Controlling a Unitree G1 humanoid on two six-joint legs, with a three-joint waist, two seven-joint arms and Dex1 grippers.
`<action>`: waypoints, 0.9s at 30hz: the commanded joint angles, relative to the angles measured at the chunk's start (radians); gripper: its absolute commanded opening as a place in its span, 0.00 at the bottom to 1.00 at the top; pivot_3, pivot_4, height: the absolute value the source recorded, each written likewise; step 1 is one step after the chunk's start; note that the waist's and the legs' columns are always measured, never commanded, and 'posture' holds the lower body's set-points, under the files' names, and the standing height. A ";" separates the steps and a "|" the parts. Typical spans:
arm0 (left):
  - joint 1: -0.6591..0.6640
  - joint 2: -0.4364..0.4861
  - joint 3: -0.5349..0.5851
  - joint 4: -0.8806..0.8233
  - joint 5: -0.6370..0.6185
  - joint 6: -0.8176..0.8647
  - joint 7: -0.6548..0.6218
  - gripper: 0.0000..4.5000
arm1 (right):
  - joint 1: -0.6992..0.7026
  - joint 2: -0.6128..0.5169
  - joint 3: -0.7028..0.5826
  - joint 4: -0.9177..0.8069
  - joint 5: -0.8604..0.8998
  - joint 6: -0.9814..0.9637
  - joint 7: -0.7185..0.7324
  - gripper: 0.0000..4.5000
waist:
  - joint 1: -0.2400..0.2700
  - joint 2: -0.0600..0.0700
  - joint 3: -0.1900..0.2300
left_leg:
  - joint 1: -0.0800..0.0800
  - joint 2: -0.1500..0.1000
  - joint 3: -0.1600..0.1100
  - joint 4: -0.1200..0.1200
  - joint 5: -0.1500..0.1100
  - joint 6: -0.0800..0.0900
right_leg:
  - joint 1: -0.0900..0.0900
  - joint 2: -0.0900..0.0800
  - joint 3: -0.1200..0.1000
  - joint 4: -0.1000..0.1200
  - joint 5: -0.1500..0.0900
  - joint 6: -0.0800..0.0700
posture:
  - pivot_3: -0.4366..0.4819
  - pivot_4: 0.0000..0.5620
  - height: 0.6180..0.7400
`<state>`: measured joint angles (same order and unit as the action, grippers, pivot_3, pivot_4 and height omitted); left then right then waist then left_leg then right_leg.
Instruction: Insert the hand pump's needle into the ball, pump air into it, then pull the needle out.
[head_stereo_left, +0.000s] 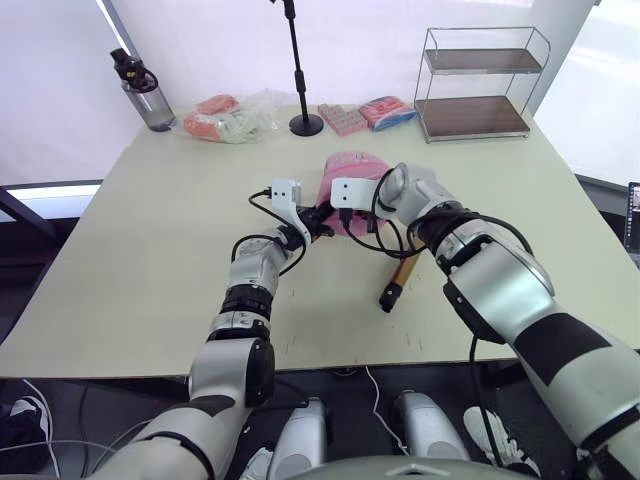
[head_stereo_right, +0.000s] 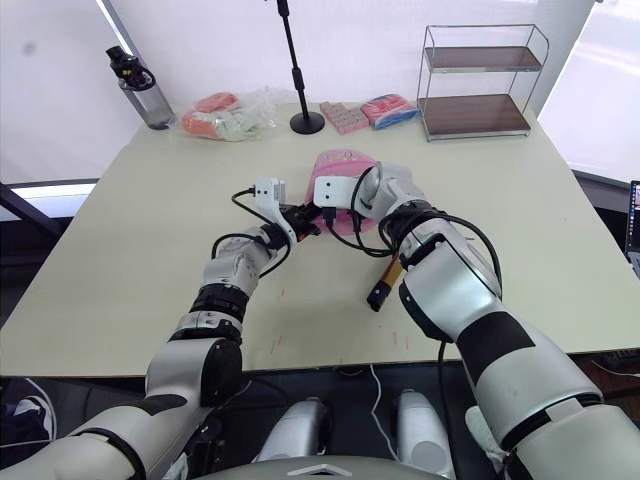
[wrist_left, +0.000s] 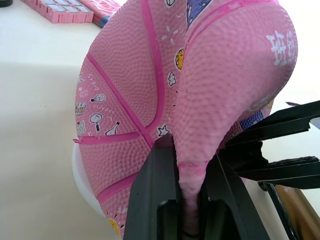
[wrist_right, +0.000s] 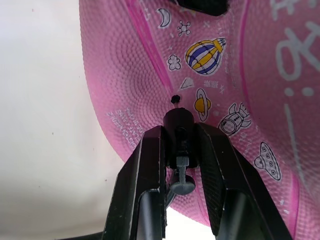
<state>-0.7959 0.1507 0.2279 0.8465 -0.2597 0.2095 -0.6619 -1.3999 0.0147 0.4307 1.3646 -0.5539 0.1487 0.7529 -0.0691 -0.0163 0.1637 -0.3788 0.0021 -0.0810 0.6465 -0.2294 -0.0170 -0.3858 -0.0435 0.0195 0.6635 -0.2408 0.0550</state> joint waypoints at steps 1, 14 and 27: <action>0.029 -0.076 -0.075 0.051 0.012 0.094 -0.040 0.00 | 0.026 0.081 -0.032 -0.014 0.048 -0.040 -0.017 0.09 | 0.000 0.000 0.000 | 0.000 0.000 0.000 0.000 0.000 0.000 | 0.000 0.000 0.000 0.000 0.000 0.000 | 0.48 0.27 0.93; 0.065 -0.081 -0.083 -0.004 -0.007 0.160 -0.054 0.00 | 0.044 0.105 -0.065 -0.005 0.056 -0.027 -0.041 0.09 | 0.010 0.001 -0.004 | -0.002 0.000 -0.002 -0.001 0.000 0.000 | 0.000 0.000 -0.001 -0.002 -0.001 -0.001 | 0.48 0.27 0.93; 0.061 -0.053 -0.068 0.007 -0.006 0.158 -0.042 0.00 | 0.055 0.031 -0.008 0.000 0.003 0.011 -0.027 0.09 | 0.012 0.001 -0.005 | 0.000 -0.001 -0.003 -0.008 0.000 0.000 | 0.000 -0.001 -0.003 -0.003 -0.003 -0.004 | 0.48 0.27 0.93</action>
<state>-0.7697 0.1297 0.2323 0.7961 -0.2869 0.2858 -0.6602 -1.3756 0.0592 0.4101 1.3444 -0.5410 0.1472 0.7226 -0.0576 -0.0149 0.1591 -0.3789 0.0013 -0.0841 0.6383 -0.2295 -0.0173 -0.3861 -0.0446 0.0160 0.6603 -0.2436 0.0508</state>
